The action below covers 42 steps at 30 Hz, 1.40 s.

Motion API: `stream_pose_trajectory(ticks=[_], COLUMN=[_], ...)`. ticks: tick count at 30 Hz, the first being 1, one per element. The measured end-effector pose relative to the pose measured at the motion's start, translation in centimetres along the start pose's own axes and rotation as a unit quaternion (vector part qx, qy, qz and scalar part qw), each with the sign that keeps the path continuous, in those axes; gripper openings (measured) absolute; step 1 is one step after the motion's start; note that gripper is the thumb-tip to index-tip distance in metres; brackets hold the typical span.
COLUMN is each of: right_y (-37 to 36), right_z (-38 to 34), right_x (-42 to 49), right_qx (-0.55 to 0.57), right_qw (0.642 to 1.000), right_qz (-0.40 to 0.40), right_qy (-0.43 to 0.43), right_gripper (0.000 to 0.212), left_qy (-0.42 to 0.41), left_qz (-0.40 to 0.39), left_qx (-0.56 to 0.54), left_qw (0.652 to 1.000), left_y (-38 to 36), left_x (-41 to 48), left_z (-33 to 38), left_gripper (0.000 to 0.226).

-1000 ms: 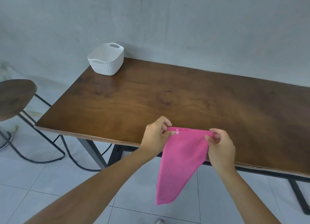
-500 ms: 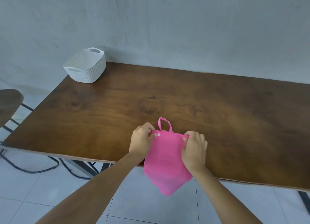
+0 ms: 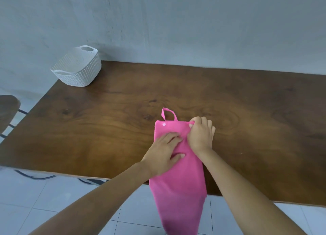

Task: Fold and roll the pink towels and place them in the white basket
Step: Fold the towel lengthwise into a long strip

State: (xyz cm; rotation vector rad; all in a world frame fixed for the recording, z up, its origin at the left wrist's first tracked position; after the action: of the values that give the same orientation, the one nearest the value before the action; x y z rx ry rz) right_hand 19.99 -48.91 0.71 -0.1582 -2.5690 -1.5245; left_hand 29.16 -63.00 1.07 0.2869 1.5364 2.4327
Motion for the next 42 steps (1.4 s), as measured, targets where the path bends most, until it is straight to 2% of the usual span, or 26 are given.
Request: stream_pose_trajectory(ticks=[2, 5, 9, 14, 20, 30, 42], right_y=[-0.1, -0.2, -0.1, 0.7, 1.4, 3.1, 5.5], right_z=[0.2, 0.5, 1.1, 2.6, 3.0, 3.0, 3.8], right_x=[1.6, 4.0, 6.9, 7.8, 5.1, -0.6, -10.8], right_qx=[0.003, 0.019, 0.051, 0.099, 0.086, 0.012, -0.050], right_qw=[1.000, 0.998, 0.994, 0.988, 0.989, 0.986, 0.968], right_qz=[-0.014, -0.041, -0.049, -0.047, -0.060, -0.058, -0.044], right_qy=[-0.016, -0.045, -0.086, -0.107, -0.104, -0.156, -0.242], right_gripper=[0.011, 0.012, 0.013, 0.028, 0.029, 0.042, 0.026], left_qy=[-0.004, -0.008, 0.001, -0.008, -0.008, -0.020, 0.002], left_qz=[-0.023, -0.033, -0.037, -0.047, -0.052, -0.058, -0.055], left_qx=[0.050, 0.126, 0.145, 0.144, 0.128, 0.129, 0.141], left_qw=[0.998, 0.991, 0.989, 0.988, 0.990, 0.990, 0.988], left_y=[-0.7, -1.2, -1.0, -0.1, 0.9, 2.3, 2.8], left_x=[0.6, 2.3, 5.3, 9.2, 14.9, 24.9, 31.3], left_z=[-0.3, -1.2, -2.5, -4.8, -7.3, -10.6, -12.0], left_gripper=[0.066, 0.063, 0.062, 0.063, 0.063, 0.064, 0.066])
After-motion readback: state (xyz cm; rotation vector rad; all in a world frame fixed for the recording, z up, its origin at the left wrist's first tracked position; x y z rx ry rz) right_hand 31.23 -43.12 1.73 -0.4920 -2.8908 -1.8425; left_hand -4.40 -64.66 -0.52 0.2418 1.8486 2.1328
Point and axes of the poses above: each hand's wrist, its own x-axis towards the middle knuckle, its own y-axis out of the back of the hand, z = x × y, the point moved 5 cm from there along x, towards the middle knuckle, and after that the axes turned 2 degrees about x, right-handed, at the moved point
